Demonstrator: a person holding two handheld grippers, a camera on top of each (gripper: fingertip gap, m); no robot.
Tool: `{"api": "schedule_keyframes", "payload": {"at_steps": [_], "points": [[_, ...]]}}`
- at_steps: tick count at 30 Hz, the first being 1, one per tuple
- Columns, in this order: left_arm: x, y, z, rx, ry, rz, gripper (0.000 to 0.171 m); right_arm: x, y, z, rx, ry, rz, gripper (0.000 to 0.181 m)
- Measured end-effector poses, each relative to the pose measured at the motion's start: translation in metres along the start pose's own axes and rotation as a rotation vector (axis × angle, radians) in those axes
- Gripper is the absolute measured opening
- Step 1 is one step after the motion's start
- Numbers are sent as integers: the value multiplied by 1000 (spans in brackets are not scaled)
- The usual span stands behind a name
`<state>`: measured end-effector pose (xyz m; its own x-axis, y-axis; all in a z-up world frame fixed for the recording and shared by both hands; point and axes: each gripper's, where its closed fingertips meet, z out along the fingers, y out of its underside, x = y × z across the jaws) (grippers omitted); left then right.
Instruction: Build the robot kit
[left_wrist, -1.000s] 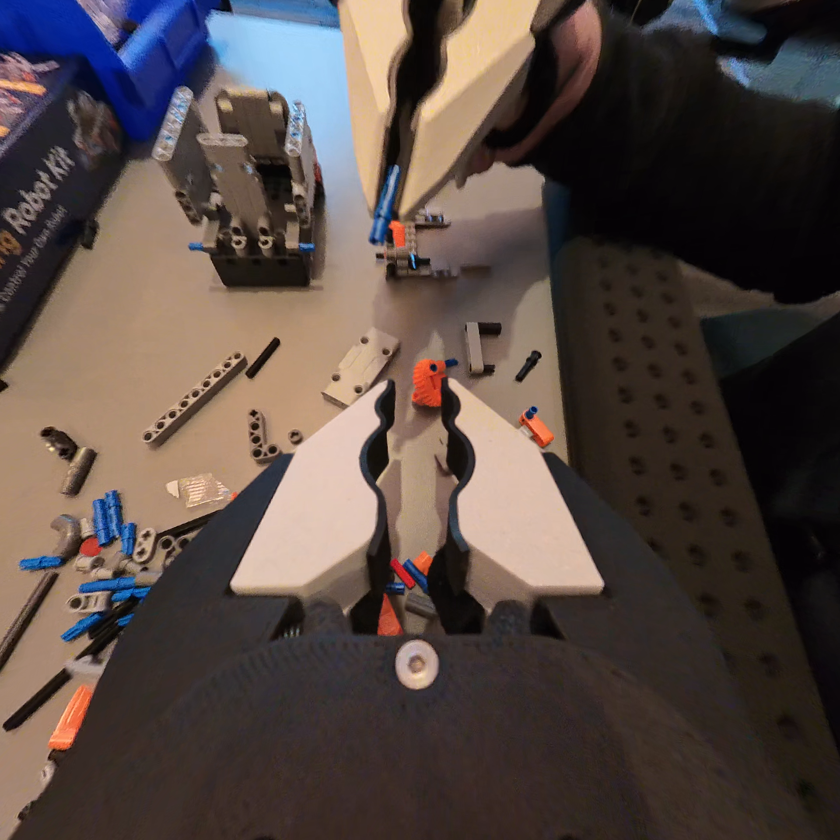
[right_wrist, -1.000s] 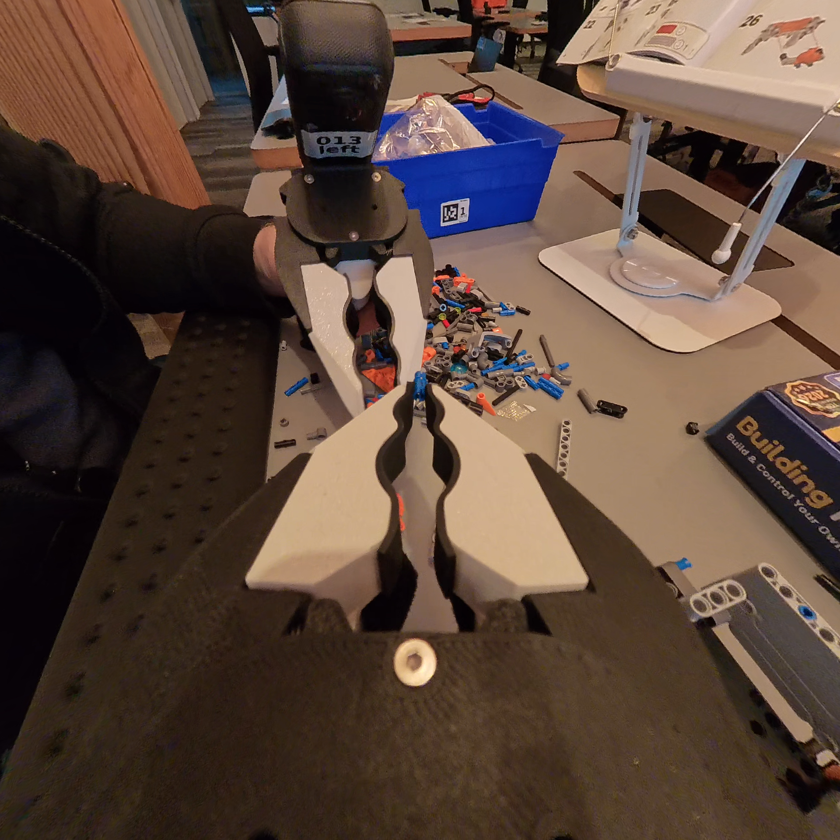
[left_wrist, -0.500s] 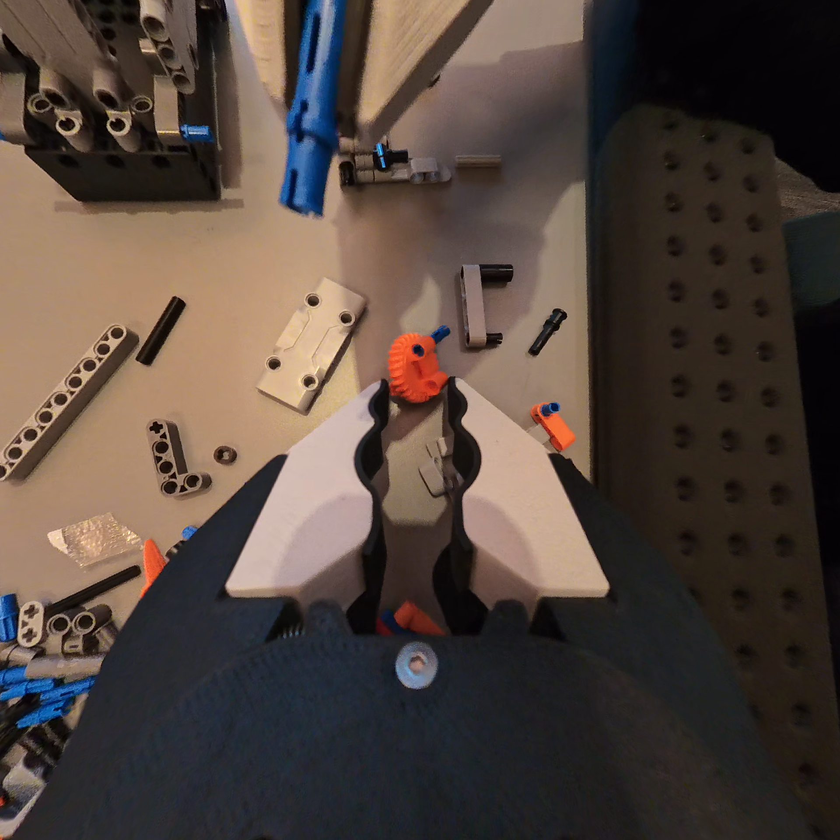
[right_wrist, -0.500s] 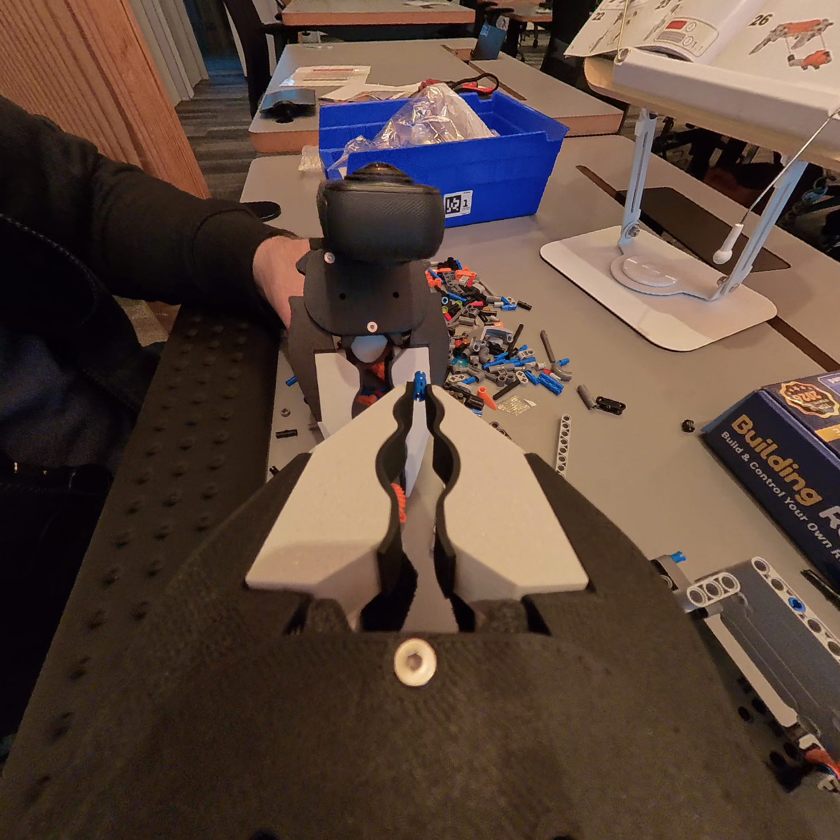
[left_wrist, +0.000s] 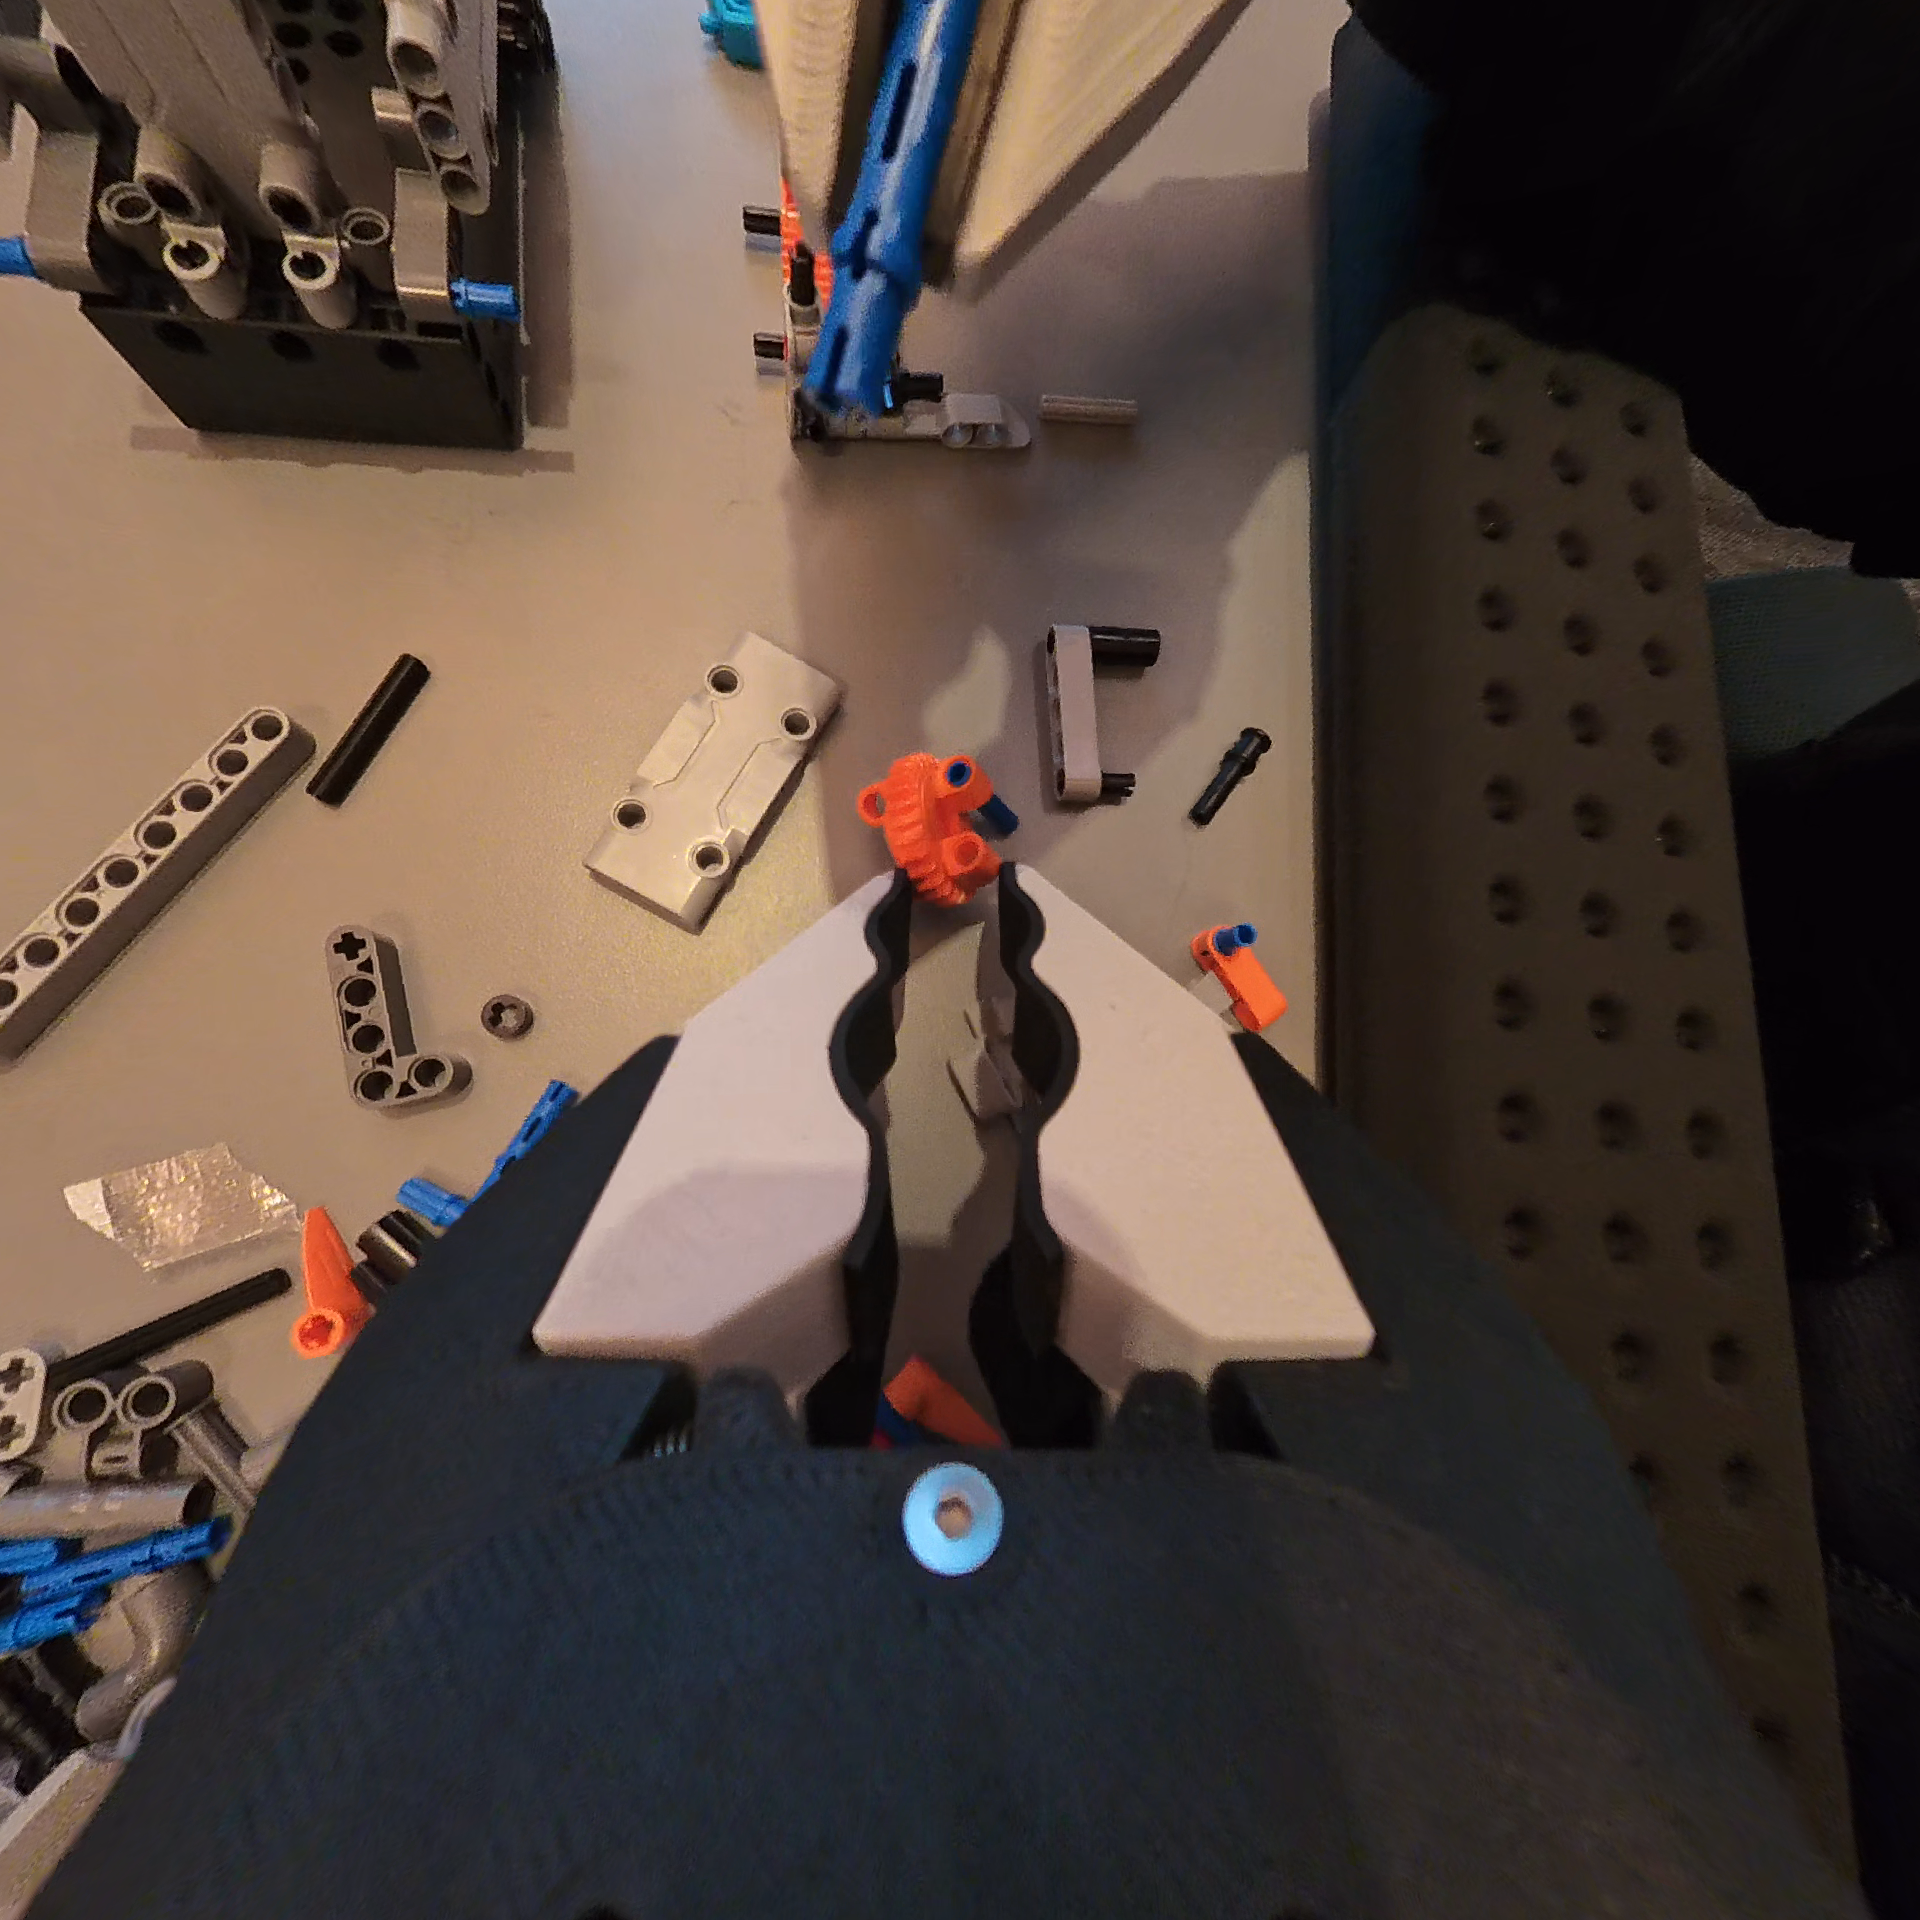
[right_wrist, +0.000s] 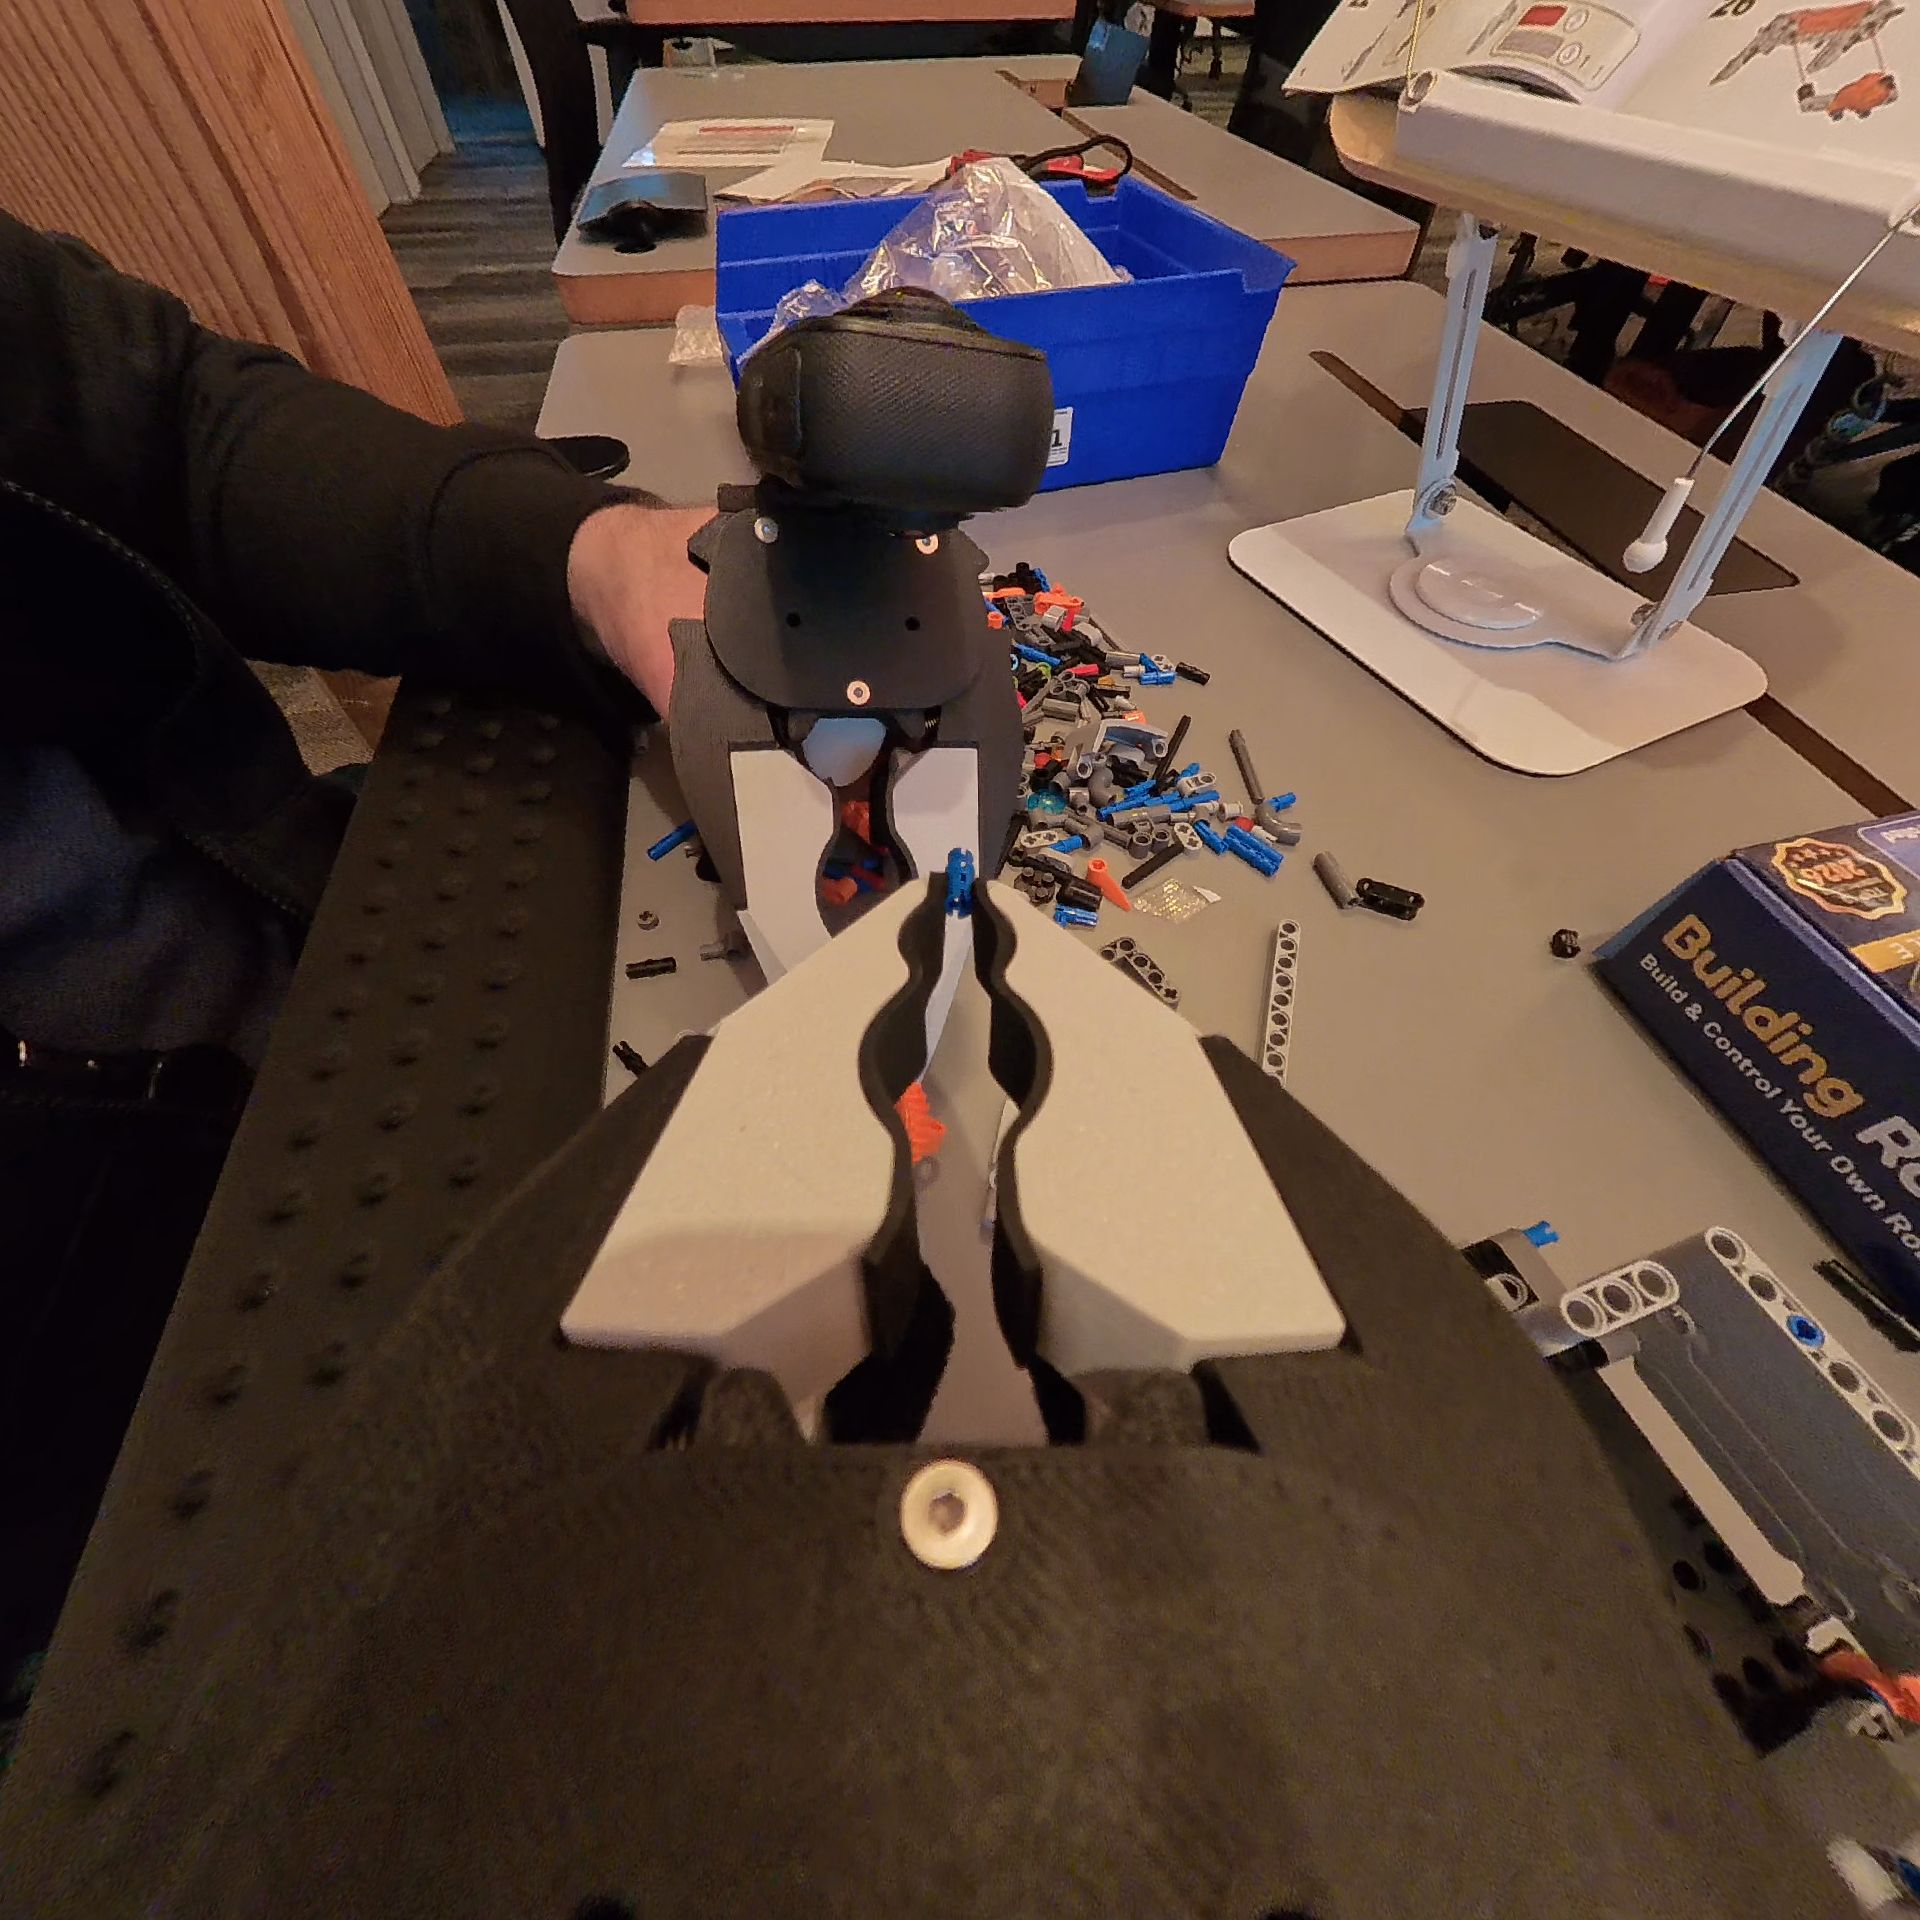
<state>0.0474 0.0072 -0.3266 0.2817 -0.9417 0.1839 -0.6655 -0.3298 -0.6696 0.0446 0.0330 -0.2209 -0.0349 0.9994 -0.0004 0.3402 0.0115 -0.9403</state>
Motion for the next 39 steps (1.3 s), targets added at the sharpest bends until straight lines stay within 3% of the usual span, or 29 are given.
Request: {"api": "schedule_keyframes", "payload": {"at_steps": [8, 23, 32, 39], "points": [[-3, -3, -7, 2, 57, -50, 27, 0, 1, 0, -3, -4, 0, 2], [1, -16, -1, 33, 197, -164, 8, -2, -3, -3, 12, -5, -8, 1], [8, -5, 3, -10, 229, -186, 12, -1, -2, -6, 16, 0, -8, 2], [14, -4, 5, -17, 242, -178, 6, -1, -2, -6, 15, 2, -7, 2]]}}
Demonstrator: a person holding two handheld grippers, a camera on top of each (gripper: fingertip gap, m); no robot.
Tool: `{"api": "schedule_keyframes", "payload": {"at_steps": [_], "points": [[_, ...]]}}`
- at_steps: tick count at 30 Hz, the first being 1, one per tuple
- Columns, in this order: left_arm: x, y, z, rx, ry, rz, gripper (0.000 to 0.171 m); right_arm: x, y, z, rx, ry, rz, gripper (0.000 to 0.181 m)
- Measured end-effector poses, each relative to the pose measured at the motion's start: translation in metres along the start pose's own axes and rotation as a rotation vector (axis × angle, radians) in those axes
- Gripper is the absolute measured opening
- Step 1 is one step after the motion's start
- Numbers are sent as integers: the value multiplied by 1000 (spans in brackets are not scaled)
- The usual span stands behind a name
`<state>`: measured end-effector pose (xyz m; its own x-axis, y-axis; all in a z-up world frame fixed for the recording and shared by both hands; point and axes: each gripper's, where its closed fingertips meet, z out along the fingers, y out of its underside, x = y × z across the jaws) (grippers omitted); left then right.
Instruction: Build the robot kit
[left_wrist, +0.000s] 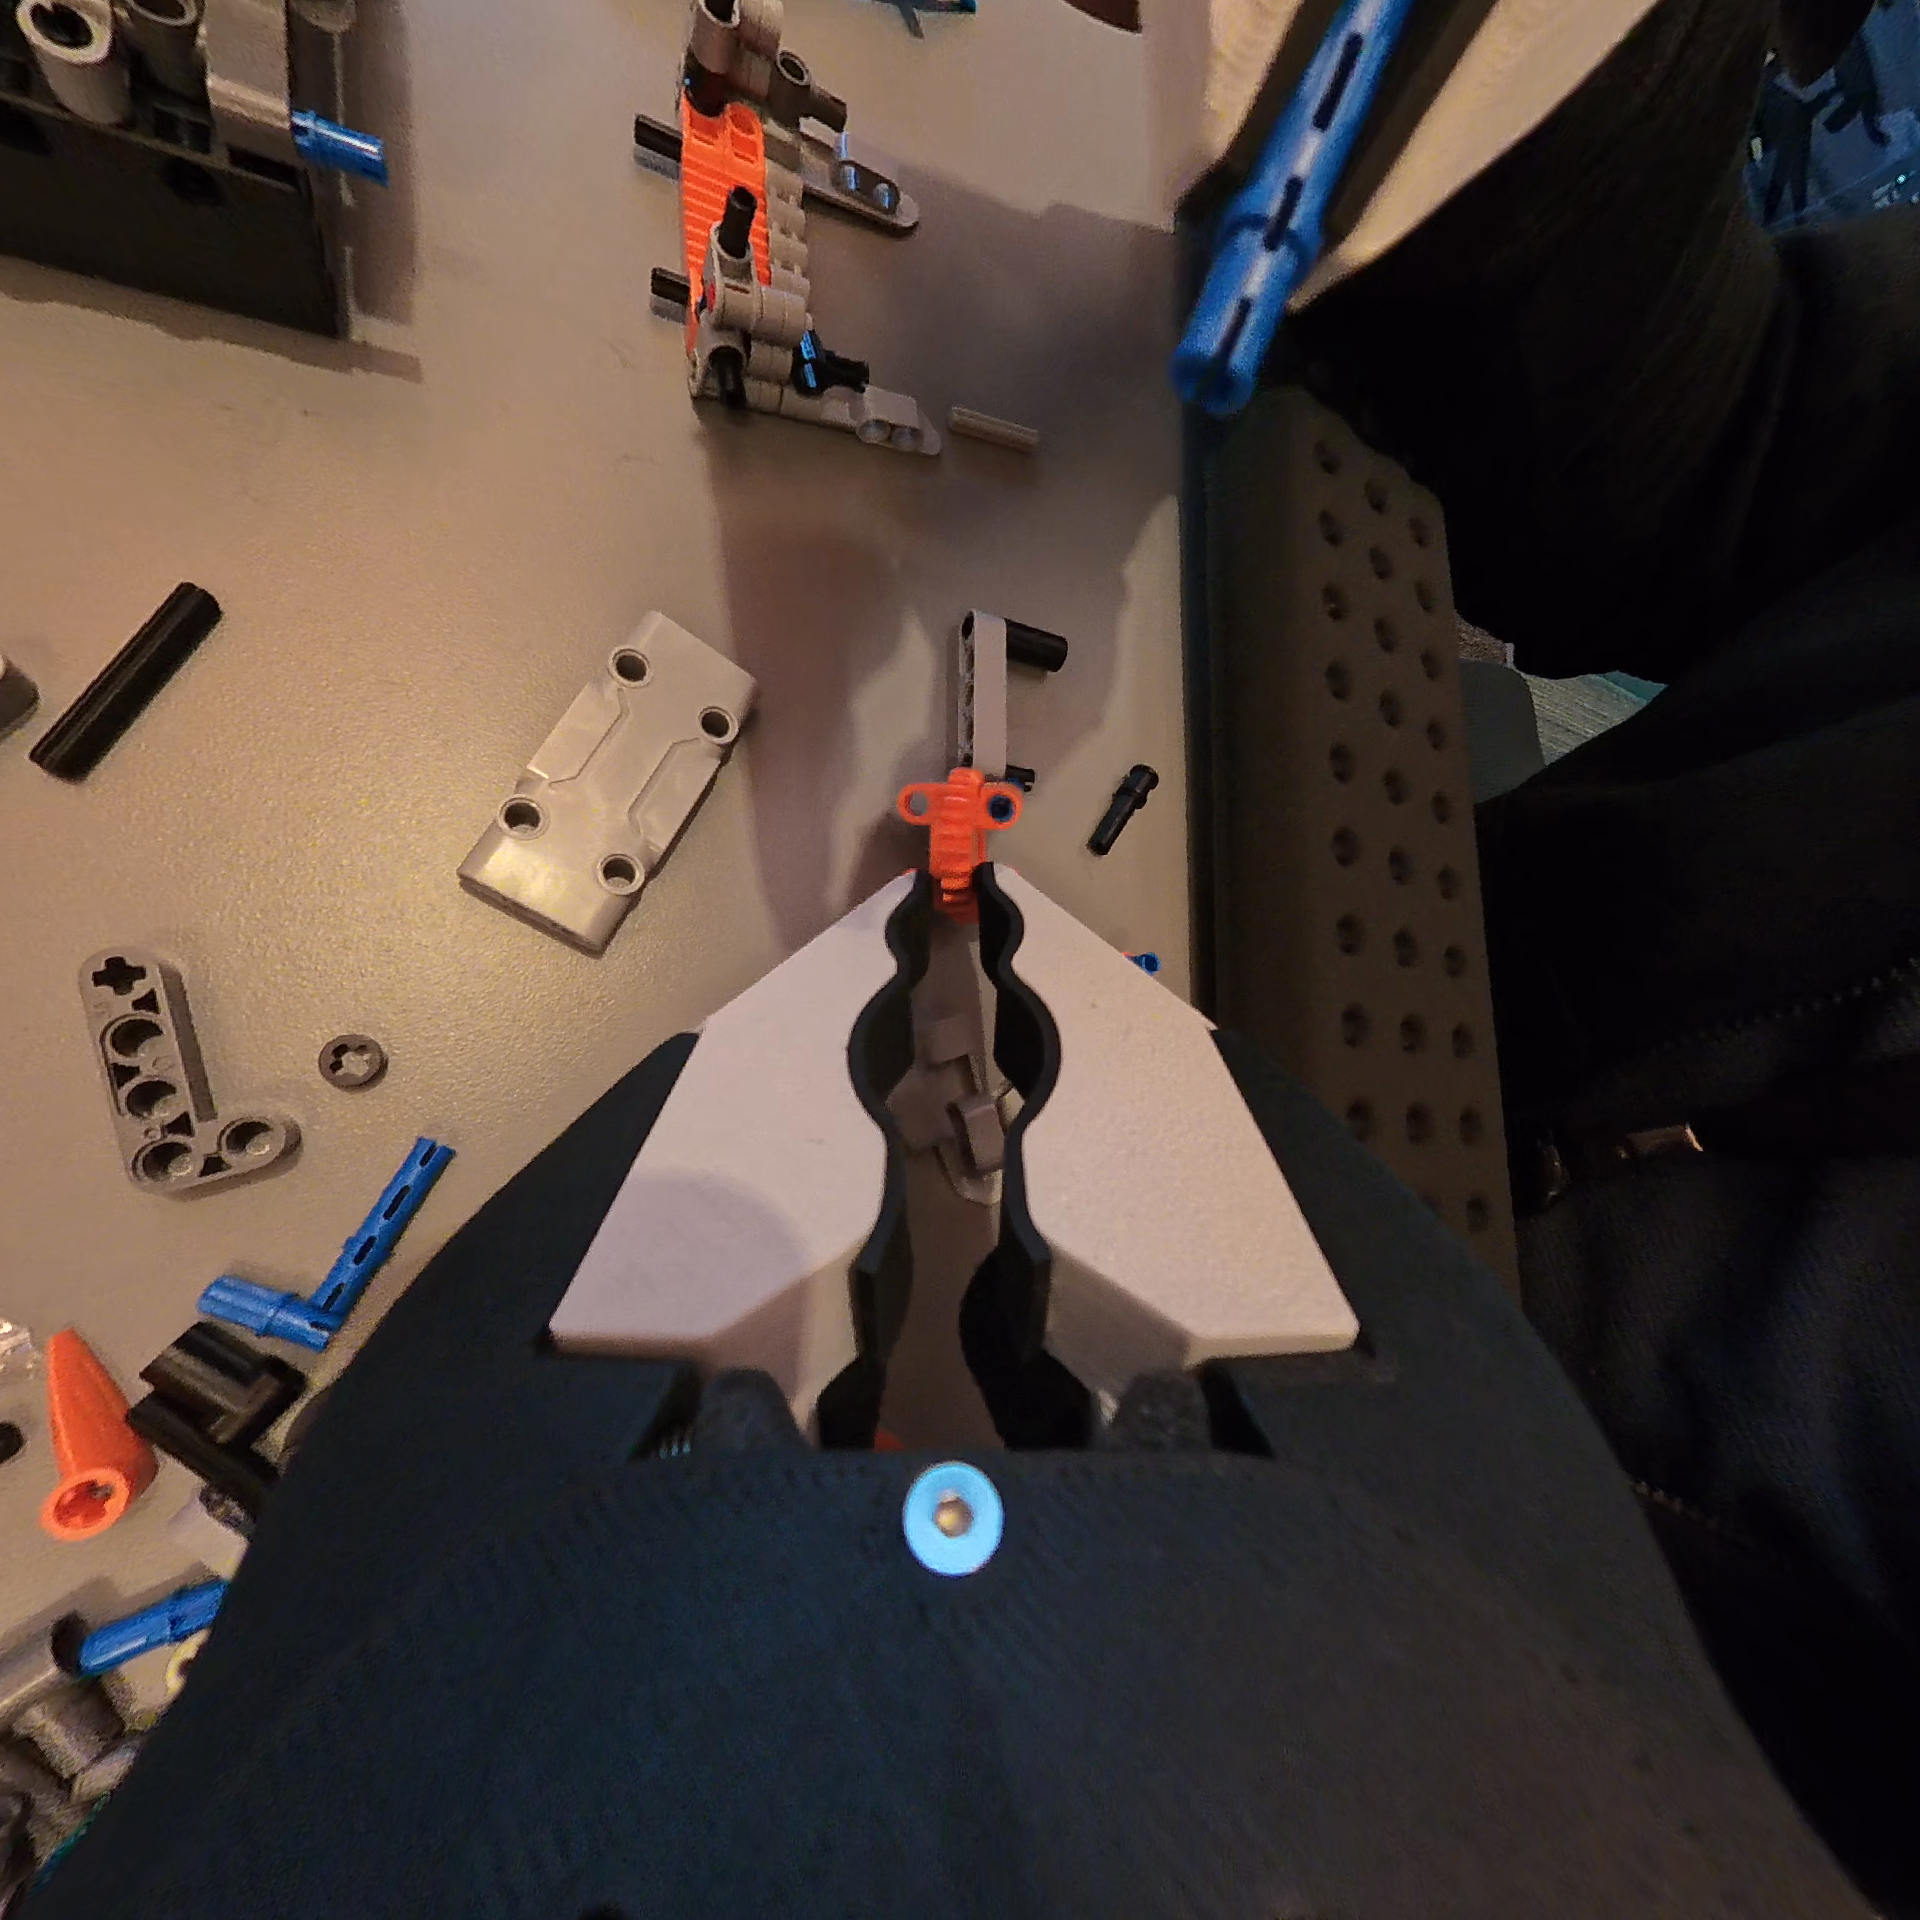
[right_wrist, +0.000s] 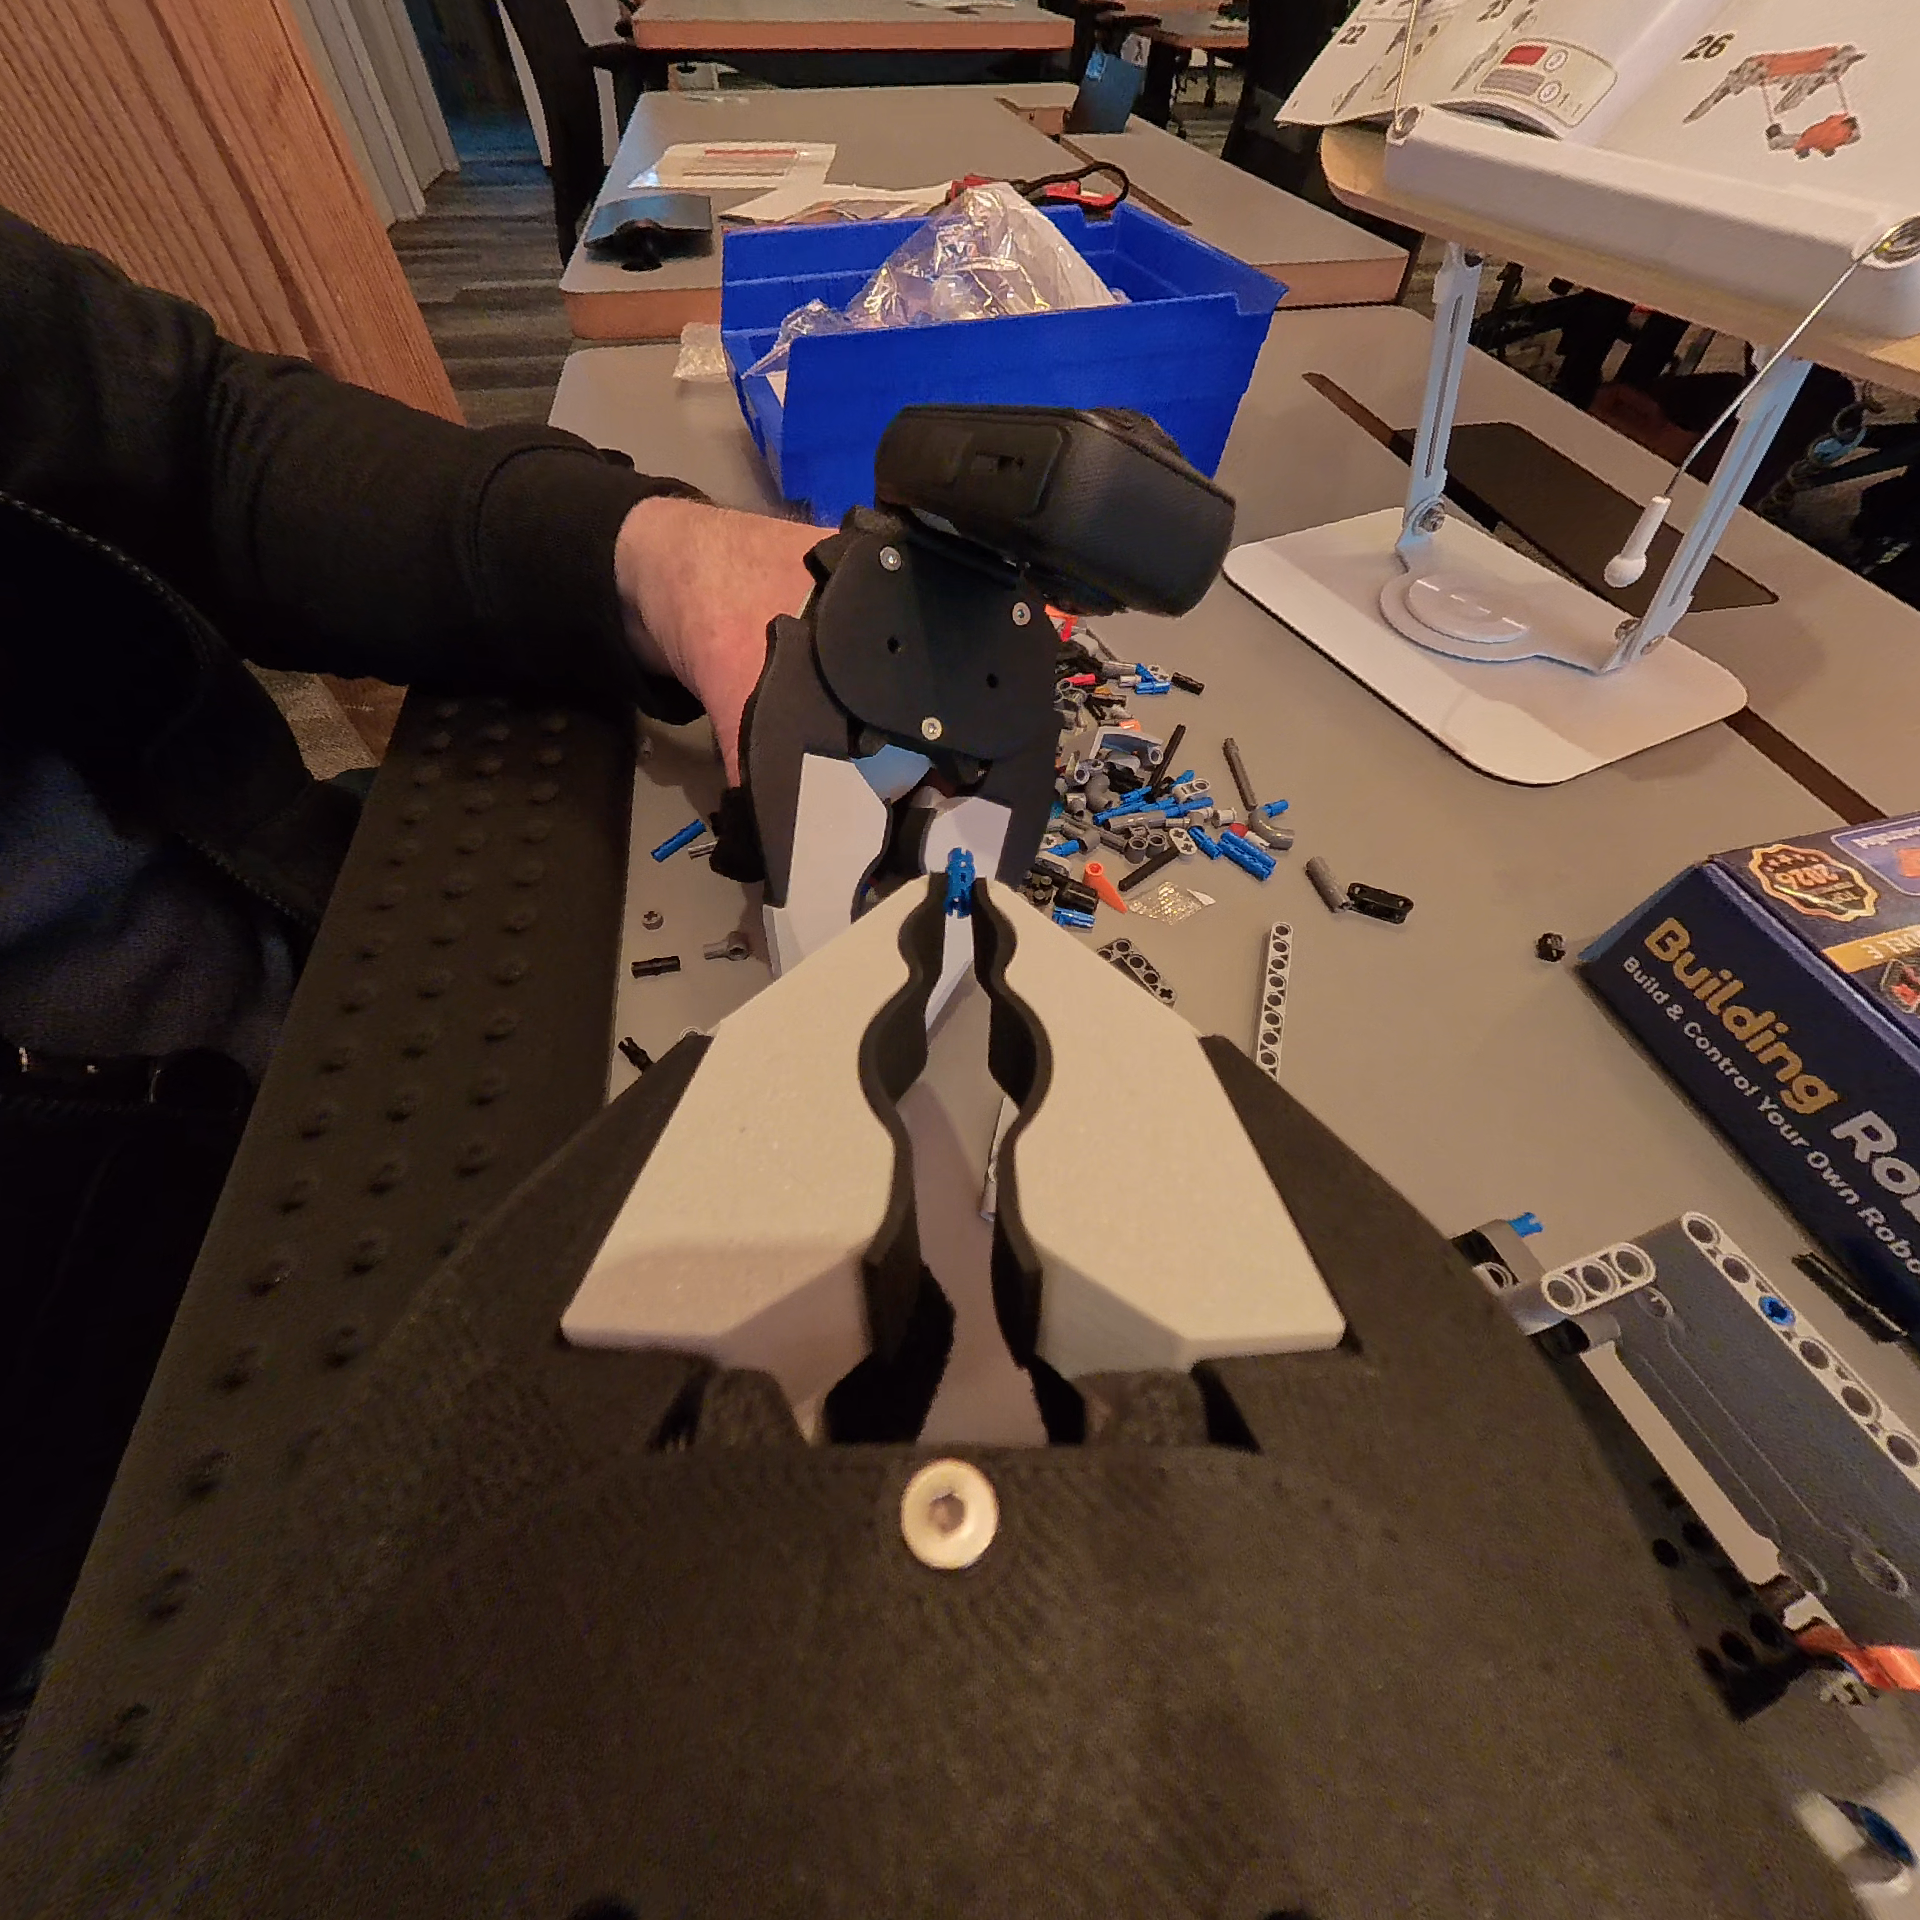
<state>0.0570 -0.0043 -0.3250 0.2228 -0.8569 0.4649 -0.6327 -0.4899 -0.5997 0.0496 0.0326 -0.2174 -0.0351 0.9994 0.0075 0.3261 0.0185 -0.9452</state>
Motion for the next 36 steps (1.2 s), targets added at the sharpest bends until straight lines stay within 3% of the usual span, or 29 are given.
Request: {"api": "schedule_keyframes", "payload": {"at_steps": [18, 36], "points": [[-14, 7, -17, 46, -91, -57, 6, 3, 5, 1, -17, 9, 8, 2], [-9, 18, -18, -4, -102, 3, 17, 8, 12, 1, -39, 22, 17, 2]]}}
